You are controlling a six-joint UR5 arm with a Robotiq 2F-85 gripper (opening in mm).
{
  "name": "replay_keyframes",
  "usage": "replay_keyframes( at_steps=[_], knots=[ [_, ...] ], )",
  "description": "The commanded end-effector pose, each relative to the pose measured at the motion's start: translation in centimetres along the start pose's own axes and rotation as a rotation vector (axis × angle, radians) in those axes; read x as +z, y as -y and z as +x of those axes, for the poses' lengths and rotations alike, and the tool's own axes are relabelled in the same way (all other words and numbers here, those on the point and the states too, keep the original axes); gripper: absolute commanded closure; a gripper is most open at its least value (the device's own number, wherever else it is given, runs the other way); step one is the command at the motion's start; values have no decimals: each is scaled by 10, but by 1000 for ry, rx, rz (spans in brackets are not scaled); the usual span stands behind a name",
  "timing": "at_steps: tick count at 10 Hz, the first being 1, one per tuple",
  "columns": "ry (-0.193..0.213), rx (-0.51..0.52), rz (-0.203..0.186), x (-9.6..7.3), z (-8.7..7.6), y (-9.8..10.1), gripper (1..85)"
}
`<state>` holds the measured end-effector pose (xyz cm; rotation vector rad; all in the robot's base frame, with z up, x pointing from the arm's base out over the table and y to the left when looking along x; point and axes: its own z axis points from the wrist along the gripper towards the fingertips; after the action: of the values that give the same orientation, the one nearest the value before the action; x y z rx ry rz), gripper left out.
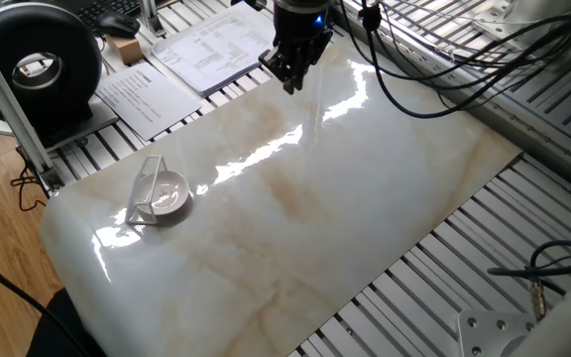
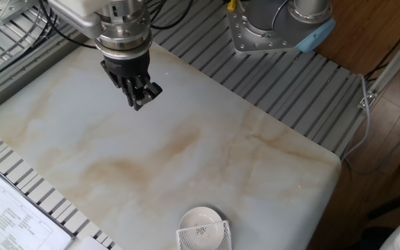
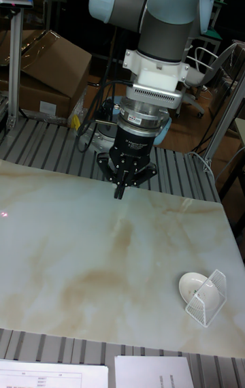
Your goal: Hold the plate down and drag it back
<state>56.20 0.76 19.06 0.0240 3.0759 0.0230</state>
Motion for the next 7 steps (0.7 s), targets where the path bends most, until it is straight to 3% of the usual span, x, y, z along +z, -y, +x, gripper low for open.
replay_keyframes(
  at_steps=[1, 2, 3, 5, 6, 7],
  knots=[
    [-39, -2, -43, -7, 5, -8, 843],
    [-47, 2, -55, -8, 7, -11, 843],
    [-45, -28, -34, -7, 6, -5, 843],
    [-33, -61, -67, -8, 4, -14, 840],
    [-23, -66, -82, -8, 2, -18, 757],
    [-14, -83, -70, -8, -1, -15, 520]
  ],
)
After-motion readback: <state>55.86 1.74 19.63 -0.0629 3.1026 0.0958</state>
